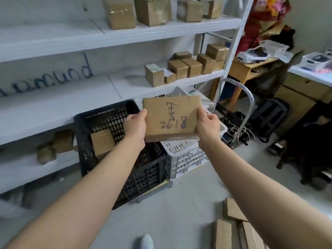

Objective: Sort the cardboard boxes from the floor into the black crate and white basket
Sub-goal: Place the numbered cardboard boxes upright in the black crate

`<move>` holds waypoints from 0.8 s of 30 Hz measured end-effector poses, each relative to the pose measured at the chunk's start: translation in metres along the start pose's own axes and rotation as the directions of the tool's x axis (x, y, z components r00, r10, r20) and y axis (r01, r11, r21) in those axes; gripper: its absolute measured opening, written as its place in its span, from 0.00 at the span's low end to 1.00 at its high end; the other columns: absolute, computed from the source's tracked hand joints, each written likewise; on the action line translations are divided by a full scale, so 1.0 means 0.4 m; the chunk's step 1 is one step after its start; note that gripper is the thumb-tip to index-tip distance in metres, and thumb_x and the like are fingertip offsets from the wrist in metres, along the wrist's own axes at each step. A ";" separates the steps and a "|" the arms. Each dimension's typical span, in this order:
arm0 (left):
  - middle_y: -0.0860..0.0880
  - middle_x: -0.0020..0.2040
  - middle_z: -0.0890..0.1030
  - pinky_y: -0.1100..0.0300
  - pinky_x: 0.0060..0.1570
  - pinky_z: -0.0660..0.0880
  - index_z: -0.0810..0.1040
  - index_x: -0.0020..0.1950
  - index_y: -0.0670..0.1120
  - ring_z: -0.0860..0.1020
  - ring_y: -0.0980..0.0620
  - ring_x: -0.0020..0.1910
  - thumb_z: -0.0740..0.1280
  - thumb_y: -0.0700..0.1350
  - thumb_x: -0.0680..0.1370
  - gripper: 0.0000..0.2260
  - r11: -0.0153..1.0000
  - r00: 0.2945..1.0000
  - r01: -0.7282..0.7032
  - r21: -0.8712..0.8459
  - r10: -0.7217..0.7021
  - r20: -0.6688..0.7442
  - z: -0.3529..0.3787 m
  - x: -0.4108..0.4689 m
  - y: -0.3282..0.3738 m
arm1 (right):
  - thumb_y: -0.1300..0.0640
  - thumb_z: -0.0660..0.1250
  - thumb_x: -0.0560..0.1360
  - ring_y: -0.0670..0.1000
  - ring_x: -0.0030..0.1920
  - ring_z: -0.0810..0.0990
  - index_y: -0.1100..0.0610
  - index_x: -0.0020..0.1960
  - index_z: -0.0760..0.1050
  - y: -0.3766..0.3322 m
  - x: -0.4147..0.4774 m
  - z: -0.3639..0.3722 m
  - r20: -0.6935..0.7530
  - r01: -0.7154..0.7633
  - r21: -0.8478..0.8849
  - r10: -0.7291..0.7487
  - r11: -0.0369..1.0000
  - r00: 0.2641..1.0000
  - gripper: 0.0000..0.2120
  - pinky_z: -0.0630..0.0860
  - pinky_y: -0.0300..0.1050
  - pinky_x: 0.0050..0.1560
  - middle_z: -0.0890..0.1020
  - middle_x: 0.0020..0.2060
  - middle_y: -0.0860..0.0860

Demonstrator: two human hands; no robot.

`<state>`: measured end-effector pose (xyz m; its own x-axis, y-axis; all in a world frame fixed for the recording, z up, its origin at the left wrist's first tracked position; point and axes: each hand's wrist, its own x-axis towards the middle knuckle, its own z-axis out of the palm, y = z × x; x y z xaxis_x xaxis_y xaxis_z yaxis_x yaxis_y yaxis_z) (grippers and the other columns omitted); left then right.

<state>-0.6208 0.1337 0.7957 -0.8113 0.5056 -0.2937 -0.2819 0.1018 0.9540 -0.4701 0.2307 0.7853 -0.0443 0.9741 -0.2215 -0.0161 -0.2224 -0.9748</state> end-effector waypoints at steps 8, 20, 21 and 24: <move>0.48 0.47 0.80 0.51 0.44 0.78 0.74 0.46 0.50 0.79 0.49 0.46 0.65 0.52 0.78 0.06 0.992 0.977 0.121 -0.028 -0.124 -0.175 -0.263 0.166 0.023 | 0.47 0.62 0.78 0.53 0.47 0.80 0.58 0.52 0.71 0.081 -0.004 0.330 0.280 -0.062 -0.125 0.095 0.990 0.955 0.14 0.79 0.49 0.47 0.80 0.48 0.55; 0.45 0.53 0.80 0.44 0.60 0.72 0.75 0.48 0.52 0.77 0.44 0.53 0.67 0.51 0.76 0.05 0.904 0.901 0.426 0.046 -0.419 -0.109 -0.378 0.570 -0.048 | 0.48 0.65 0.75 0.54 0.47 0.80 0.51 0.71 0.62 0.267 0.125 0.658 0.299 -0.234 -0.322 0.333 0.918 0.895 0.26 0.80 0.47 0.39 0.75 0.59 0.56; 0.45 0.53 0.79 0.44 0.57 0.73 0.75 0.48 0.53 0.77 0.44 0.52 0.67 0.51 0.77 0.04 0.889 0.888 0.455 0.047 -0.450 -0.088 -0.385 0.592 -0.057 | 0.47 0.66 0.74 0.56 0.50 0.80 0.47 0.73 0.58 0.286 0.134 0.671 0.288 -0.270 -0.334 0.370 0.903 0.883 0.30 0.81 0.52 0.43 0.73 0.62 0.57; 0.47 0.50 0.78 0.49 0.38 0.76 0.76 0.52 0.54 0.77 0.46 0.47 0.64 0.48 0.79 0.04 0.873 0.874 0.486 0.055 -0.485 -0.025 -0.393 0.646 -0.083 | 0.43 0.67 0.72 0.60 0.55 0.77 0.37 0.75 0.48 0.338 0.156 0.700 0.269 -0.332 -0.392 0.452 0.858 0.850 0.39 0.78 0.56 0.54 0.66 0.67 0.56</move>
<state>-0.9018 0.1262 0.6785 -0.5854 0.3709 -0.7209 -0.6119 0.3811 0.6931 -0.7546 0.2504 0.6468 -0.3135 0.7171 -0.6224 0.3927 -0.4989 -0.7726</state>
